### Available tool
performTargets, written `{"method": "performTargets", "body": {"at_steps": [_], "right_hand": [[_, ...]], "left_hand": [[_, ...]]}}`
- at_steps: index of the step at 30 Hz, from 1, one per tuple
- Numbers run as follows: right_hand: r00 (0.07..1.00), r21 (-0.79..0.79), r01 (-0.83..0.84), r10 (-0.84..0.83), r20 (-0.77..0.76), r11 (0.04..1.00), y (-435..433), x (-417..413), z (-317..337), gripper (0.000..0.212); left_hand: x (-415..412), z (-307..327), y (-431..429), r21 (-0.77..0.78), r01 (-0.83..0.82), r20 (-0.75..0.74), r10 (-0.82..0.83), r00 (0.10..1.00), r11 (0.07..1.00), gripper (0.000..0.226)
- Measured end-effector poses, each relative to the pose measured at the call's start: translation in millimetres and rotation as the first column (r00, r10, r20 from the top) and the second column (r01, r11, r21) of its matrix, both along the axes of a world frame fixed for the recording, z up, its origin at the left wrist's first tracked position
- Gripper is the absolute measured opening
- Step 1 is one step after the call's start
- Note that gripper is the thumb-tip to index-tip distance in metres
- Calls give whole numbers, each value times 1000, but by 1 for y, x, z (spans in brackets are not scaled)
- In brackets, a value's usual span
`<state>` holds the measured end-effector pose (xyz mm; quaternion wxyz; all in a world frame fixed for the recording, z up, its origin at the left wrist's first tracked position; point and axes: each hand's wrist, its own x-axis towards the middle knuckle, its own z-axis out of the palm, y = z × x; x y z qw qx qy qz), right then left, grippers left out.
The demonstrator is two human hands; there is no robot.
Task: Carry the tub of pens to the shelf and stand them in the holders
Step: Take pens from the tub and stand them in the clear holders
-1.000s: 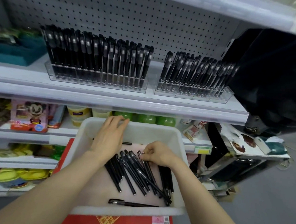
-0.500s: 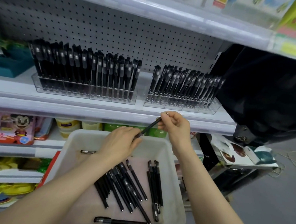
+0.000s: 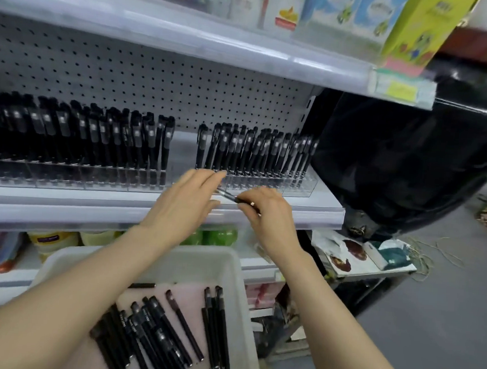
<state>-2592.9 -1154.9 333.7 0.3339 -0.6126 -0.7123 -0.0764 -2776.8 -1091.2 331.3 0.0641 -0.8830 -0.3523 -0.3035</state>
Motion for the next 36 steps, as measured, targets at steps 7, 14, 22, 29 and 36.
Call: {"method": "performTargets", "body": {"at_steps": [7,14,22,29,36], "right_hand": [[833,95,331,-243,-498,939,9,70,45,14],[797,100,394,-286,-533,914,50,94,63,22],[812,14,364,-310,-495,931,66,106,50,26],[836,-102,333,-344,-427,937,62,102,33,26],[781,-84,400,-387,-491,913,49,87,30,28]], "left_hand": [[19,-3,23,24,-73,-60,74,995,997,51],[24,-12,23,85,-114,10,113,994,990,53],[26,-13,23,67,-121,26,120,992,990,55],[26,-15,24,57,-123,36,121,992,991,53],[14,-20,13,68,-91,-11,92,996,994,57]]}}
